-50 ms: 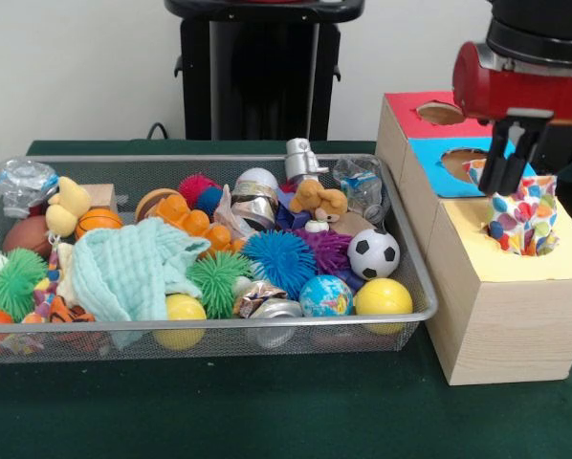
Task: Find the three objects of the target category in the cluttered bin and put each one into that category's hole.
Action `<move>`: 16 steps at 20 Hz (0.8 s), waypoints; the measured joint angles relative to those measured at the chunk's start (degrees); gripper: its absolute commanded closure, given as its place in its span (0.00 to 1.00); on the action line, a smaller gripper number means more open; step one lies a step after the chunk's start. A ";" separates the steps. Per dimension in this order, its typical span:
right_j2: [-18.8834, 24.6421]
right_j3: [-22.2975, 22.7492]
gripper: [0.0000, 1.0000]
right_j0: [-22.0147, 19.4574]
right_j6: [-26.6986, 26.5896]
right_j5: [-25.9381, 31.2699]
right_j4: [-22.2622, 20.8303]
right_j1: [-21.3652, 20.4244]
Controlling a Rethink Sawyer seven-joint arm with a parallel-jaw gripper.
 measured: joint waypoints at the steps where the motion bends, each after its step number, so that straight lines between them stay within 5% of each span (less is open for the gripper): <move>1: 0.00 0.94 1.00 -0.05 0.00 0.00 0.01 -0.63; 11: -0.01 8.89 1.00 0.09 0.00 -1.24 0.08 -5.56; 16: 0.00 11.59 1.00 1.10 0.00 -7.31 0.07 -6.09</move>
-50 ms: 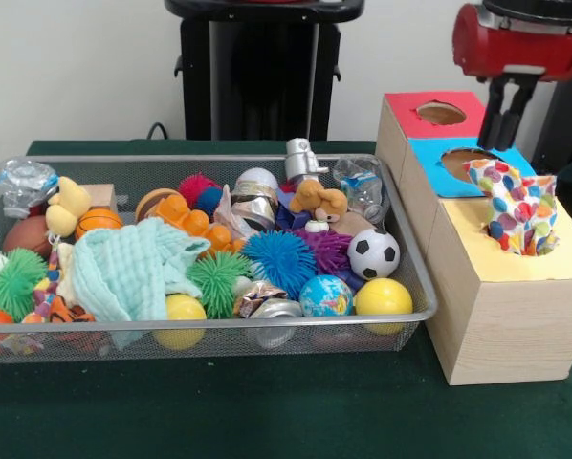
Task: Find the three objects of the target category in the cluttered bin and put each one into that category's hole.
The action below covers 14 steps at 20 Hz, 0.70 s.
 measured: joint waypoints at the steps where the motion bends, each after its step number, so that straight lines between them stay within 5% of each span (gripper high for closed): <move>1: 0.00 0.16 1.00 0.16 0.00 -0.90 -0.01 0.04; 14: 0.03 2.52 1.00 1.37 0.00 -16.71 0.02 4.58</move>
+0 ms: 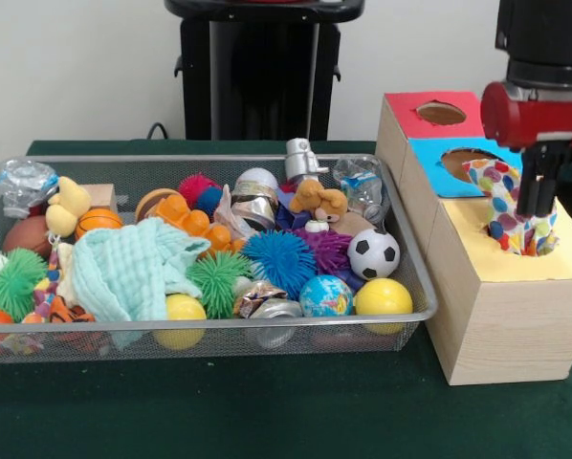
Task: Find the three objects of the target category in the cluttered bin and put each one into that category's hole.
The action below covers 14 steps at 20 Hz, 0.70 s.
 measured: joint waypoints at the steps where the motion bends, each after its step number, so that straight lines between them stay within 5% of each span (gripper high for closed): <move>1: 0.00 -0.01 1.00 0.08 0.00 -0.48 0.00 0.33; 14: 0.01 -0.02 1.00 0.49 0.00 -2.25 0.01 4.01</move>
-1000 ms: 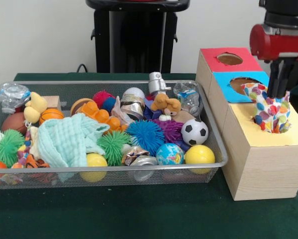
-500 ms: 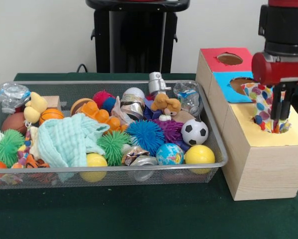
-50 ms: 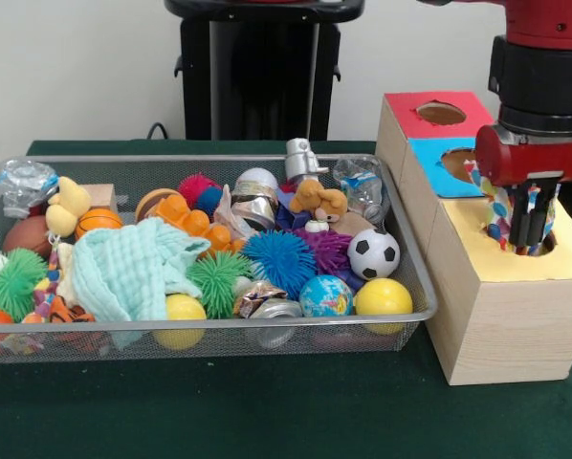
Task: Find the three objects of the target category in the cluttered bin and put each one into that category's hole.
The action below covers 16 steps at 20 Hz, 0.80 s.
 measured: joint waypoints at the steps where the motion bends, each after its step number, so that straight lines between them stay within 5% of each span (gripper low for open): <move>1: 0.00 0.00 1.00 0.00 0.00 0.00 0.00 -0.01; 16: -0.12 -0.26 1.00 0.92 0.00 -0.12 -0.02 -0.34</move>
